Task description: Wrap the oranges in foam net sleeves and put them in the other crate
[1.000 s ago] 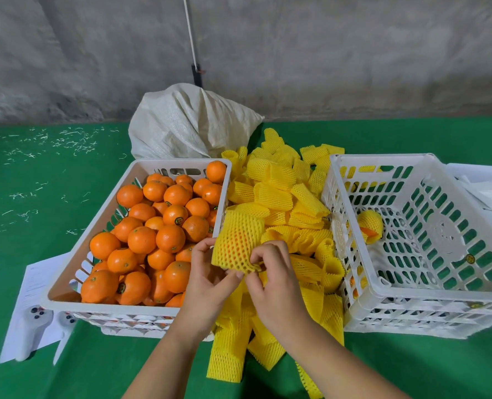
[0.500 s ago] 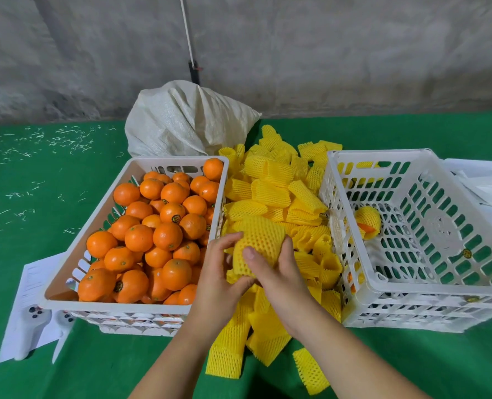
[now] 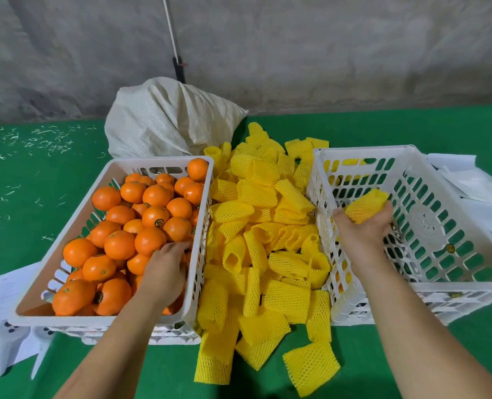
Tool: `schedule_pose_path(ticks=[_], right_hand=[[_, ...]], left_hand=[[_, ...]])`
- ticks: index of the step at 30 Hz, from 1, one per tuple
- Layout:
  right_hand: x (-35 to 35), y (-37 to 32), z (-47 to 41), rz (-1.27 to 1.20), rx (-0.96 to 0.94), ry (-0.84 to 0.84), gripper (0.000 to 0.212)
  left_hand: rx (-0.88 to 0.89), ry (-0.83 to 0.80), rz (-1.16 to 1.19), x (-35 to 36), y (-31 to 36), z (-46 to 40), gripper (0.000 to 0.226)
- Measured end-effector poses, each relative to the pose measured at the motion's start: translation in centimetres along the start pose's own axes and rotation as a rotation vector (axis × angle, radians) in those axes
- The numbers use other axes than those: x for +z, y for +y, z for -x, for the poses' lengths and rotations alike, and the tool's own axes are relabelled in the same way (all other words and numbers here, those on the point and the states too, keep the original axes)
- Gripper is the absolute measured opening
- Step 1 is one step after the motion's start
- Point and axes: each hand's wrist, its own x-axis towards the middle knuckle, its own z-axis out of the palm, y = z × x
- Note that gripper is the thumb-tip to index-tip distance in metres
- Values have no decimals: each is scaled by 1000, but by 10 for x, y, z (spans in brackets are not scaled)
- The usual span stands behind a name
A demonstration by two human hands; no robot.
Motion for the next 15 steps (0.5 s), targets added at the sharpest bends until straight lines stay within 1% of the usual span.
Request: schedule_pose_path(ticks=[1,2,4,5,7,8,9,10,11,12,13,15], right_hand=[[4,3,0,129,-7,-39,109],[6,6,2,247,-62,-77,109],[9,10,9,465,-261,-133,102],[11,12,13,593,-380,-146,95],[16,13,23,839,-595,-170,72],[20,13,28,902,-666,-207,57],[26,13,35,891,-696,-276,40],[34,11,45,809,-663,-384,24],[44,10,56,695,-582,-528,13],[56,10,69,610,-485,-679,9],[68,11,82,608,-423,-810,12],[91,14,105,752,-395,-997,31]], left_hand=[[22,-64,-165,3,-3,-1,50],[36,-104,-282,4,-5,-2,54],[46,-167,-430,7,-4,-1,59],[53,-190,-503,7,-3,0,60],[50,-216,-611,4,-3,2,61],[36,-219,-624,1,-4,3,61],[15,-221,-621,-3,-6,5,60],[-9,-221,-619,-7,-9,7,59],[-32,-220,-630,-10,-11,11,57],[-49,-227,-646,-13,-13,14,57],[-59,-248,-653,-15,-14,16,58],[-63,-337,-647,-16,-14,18,59]])
